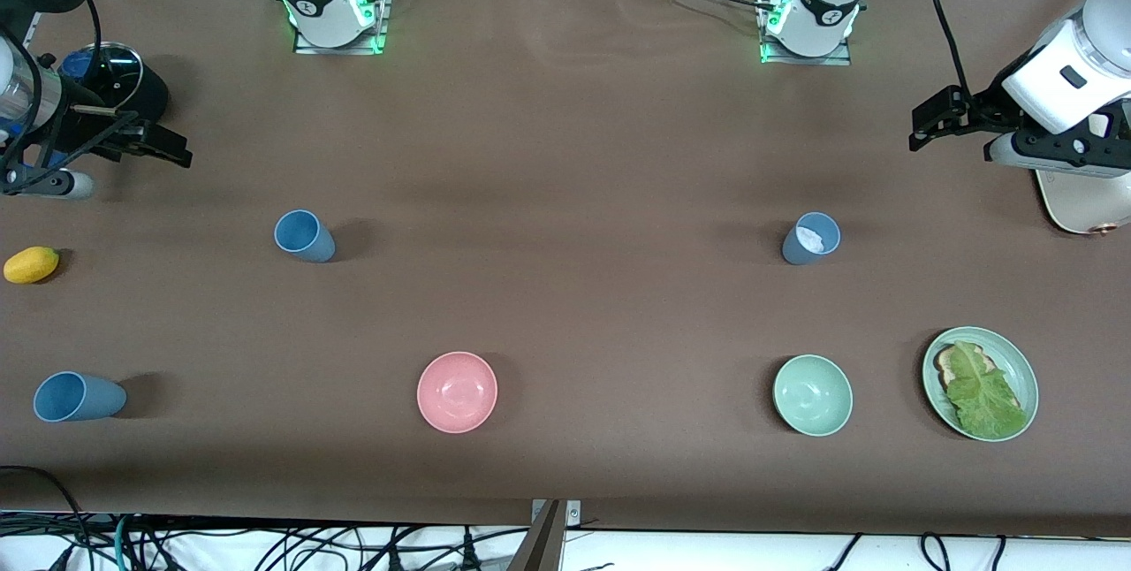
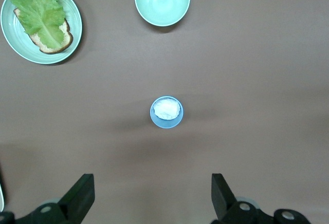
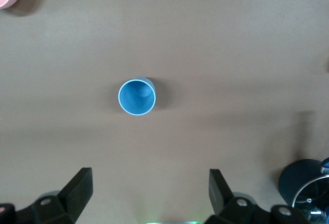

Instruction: Stack blue cups with both arms

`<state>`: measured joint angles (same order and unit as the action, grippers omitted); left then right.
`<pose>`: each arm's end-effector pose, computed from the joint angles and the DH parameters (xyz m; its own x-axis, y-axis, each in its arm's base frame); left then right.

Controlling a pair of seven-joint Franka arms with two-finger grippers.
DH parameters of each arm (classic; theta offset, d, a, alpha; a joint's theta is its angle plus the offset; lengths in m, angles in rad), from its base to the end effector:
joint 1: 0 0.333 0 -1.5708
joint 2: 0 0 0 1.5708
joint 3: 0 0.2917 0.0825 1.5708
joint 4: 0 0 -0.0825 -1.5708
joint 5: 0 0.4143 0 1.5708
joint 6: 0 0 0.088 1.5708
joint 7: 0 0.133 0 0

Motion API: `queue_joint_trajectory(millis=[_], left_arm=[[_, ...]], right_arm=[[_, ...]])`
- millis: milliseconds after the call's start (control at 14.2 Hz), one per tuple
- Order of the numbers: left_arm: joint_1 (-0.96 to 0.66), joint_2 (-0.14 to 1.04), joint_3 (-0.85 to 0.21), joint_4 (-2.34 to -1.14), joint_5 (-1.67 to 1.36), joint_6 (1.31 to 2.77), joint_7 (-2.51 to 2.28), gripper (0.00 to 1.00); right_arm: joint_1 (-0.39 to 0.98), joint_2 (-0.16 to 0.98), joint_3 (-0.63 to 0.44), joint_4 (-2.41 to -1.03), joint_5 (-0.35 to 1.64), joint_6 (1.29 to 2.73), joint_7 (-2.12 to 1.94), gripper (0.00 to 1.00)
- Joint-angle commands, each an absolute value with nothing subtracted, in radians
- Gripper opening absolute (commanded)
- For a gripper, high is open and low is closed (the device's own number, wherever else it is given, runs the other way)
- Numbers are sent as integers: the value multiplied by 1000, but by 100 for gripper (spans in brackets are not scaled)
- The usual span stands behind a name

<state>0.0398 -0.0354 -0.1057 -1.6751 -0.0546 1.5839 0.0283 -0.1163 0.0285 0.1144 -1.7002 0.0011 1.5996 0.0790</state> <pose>0.5699 -0.0456 0.5436 0.9942 -0.0929 -0.0545 -0.0901 -0.9946 0.0523 0.5830 -0.0015 0.4954 0.9884 -0.0805 -0.1285 -0.0804 -0.9967 0.0058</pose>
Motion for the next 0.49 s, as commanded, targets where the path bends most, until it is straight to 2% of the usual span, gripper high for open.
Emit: queue_joint_trajectory(millis=[0, 423], left_arm=[[77, -57, -124, -1690, -60, 1591, 37, 100], [74, -54, -124, -1689, -60, 1574, 29, 100]], right_arm=[[-124, 18, 120, -1706, -9, 1591, 80, 100], [-124, 18, 121, -1704, -8, 1582, 77, 100]])
